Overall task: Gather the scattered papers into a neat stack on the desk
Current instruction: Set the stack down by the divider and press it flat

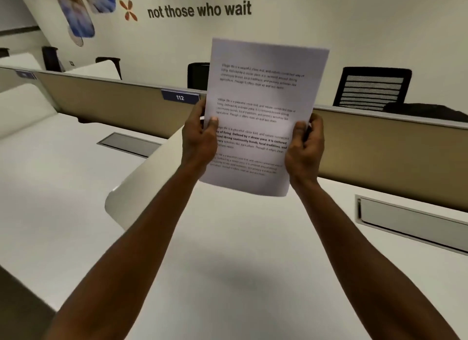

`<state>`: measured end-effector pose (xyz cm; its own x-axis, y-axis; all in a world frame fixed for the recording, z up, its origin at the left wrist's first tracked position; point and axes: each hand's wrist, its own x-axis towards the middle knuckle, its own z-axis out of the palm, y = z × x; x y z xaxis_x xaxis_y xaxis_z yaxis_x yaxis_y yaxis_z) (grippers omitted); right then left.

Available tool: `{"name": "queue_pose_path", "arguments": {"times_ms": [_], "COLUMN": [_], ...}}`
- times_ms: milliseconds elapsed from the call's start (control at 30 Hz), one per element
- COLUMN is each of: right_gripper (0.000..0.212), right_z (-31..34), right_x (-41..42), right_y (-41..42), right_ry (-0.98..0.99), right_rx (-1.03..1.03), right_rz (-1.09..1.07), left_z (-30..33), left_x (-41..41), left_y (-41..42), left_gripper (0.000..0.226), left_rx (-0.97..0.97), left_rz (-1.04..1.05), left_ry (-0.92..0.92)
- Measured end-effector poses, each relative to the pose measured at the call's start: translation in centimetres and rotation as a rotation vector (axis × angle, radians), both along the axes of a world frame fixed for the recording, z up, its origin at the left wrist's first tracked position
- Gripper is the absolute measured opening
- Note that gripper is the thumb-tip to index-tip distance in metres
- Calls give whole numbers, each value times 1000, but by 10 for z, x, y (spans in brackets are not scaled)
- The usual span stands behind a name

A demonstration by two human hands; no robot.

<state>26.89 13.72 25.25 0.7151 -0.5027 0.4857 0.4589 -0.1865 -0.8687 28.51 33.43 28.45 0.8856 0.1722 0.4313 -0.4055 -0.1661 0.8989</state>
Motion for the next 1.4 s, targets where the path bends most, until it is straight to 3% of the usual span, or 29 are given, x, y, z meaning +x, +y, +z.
{"name": "queue_pose_path", "arguments": {"times_ms": [133,367,500,667,833,1233,1400], "right_gripper": [12,13,20,25,31,33,65], "right_z": [-10,-91,-143,-208,-254,-301,-300], "right_x": [85,184,214,241,257,263,254], "right_y": [45,100,114,125,137,160,173], "right_ry": [95,390,495,669,788,929,1009], "right_rx": [56,86,101,145,125,-42,-371], "right_rz": [-82,-100,-90,-121,-144,-243,-197], "left_z": [1,-66,-120,-185,-236,-311,-327], "left_x": [81,185,223,257,281,295,284], "left_y": [40,75,83,88,96,107,103], "left_gripper": [50,45,33,52,56,80,84], "left_rx": [65,326,453,563,592,824,986], "left_rz": [8,57,-31,-97,-94,-56,-44], "left_ry": [70,403,539,647,789,818,707]}}
